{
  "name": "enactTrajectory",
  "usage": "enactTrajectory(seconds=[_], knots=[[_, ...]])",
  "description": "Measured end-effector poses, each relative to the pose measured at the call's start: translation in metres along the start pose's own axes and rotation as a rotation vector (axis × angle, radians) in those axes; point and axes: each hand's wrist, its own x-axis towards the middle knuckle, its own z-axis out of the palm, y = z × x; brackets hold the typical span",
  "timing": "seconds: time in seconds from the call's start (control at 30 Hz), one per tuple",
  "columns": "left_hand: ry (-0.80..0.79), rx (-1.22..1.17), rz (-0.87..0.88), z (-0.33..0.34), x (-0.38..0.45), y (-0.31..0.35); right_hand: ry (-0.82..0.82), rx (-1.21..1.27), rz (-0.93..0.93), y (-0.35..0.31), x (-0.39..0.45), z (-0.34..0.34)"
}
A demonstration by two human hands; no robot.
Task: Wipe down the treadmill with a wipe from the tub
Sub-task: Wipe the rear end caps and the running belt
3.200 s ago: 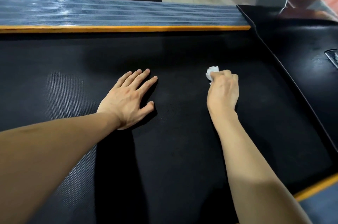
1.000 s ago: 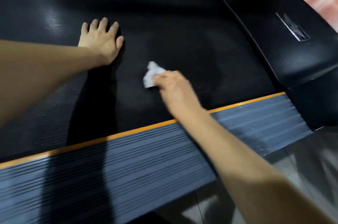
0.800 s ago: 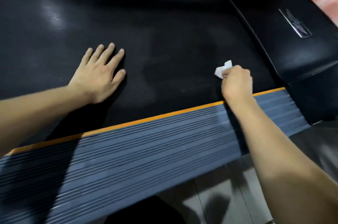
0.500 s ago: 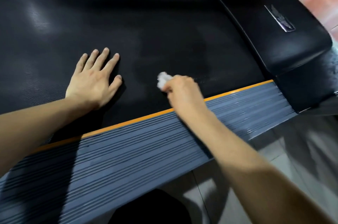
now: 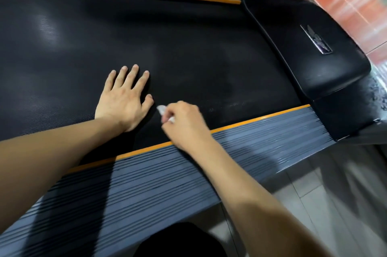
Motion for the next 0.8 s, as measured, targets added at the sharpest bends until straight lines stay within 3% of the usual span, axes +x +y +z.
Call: enactTrajectory(seconds=[0.1, 0.17, 0.23, 0.33, 0.43, 0.53, 0.7, 0.8], knots=[[-0.008, 0.004, 0.002, 0.0, 0.001, -0.001, -0.202, 0.023, -0.14, -0.02, -0.001, 0.002], [-0.018, 0.015, -0.001, -0.001, 0.0, 0.0, -0.252, 0.048, -0.171, -0.013, 0.007, -0.014], [-0.012, 0.035, -0.004, 0.0, 0.0, 0.0, -0.128, 0.051, -0.169, 0.011, 0.028, -0.037], [-0.007, 0.038, 0.003, -0.001, 0.001, 0.001, 0.231, -0.081, -0.087, 0.068, 0.058, -0.059], [-0.004, 0.04, -0.009, -0.002, 0.001, 0.001, 0.32, -0.234, 0.048, 0.1, 0.056, -0.035], [-0.014, 0.031, -0.009, -0.003, 0.001, 0.002, 0.24, -0.219, -0.11, 0.092, 0.041, -0.013], [-0.017, 0.039, -0.048, -0.008, -0.001, 0.004, -0.101, -0.039, -0.134, 0.065, 0.04, -0.027], [-0.03, 0.052, -0.115, -0.012, -0.001, 0.004, 0.061, 0.013, -0.229, 0.052, 0.082, -0.036]])
